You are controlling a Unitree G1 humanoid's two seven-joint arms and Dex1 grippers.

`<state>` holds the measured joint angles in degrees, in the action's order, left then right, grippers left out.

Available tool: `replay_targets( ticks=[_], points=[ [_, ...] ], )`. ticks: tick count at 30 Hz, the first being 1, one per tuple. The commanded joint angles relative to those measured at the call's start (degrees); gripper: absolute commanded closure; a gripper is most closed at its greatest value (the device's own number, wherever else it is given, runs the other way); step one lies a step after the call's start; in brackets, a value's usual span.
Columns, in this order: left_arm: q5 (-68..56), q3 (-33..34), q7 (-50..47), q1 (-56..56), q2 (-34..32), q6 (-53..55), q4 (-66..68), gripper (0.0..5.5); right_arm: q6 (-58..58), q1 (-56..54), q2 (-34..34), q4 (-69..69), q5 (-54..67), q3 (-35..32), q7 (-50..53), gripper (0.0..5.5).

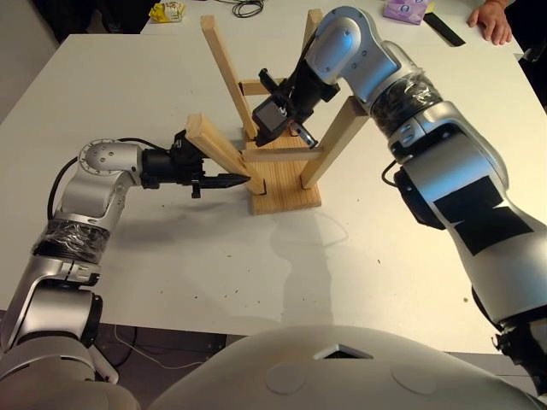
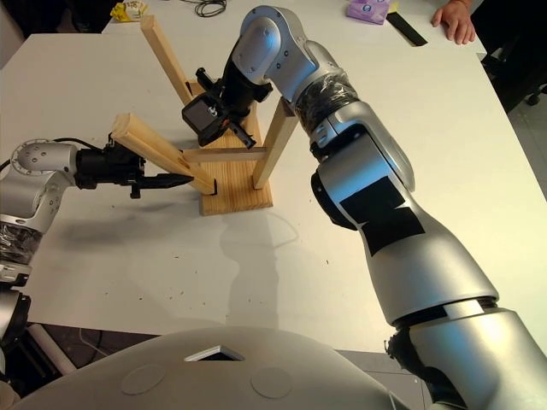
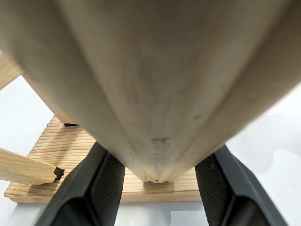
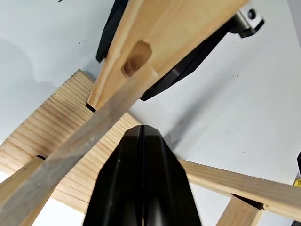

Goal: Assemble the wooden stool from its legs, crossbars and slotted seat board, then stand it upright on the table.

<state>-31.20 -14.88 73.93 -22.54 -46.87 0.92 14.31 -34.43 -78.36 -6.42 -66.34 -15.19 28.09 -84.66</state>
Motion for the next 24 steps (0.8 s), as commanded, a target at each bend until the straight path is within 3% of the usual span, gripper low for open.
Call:
replay_targets(
  ticks=[1, 24],
  points=[
    [15.6, -12.0, -1.3, 7.3, 2.2, 6.7, 8.7, 3.44, -1.9, 0.3, 0.8, -0.9, -1.3, 0.8, -1.3, 5.50],
    [16.1, -14.6, -1.0, 4.5, 3.8, 5.3, 11.0, 3.44, 1.6, 1.1, 1.6, 0.7, 4.0, -2.1, -7.6, 5.50]
  ],
)
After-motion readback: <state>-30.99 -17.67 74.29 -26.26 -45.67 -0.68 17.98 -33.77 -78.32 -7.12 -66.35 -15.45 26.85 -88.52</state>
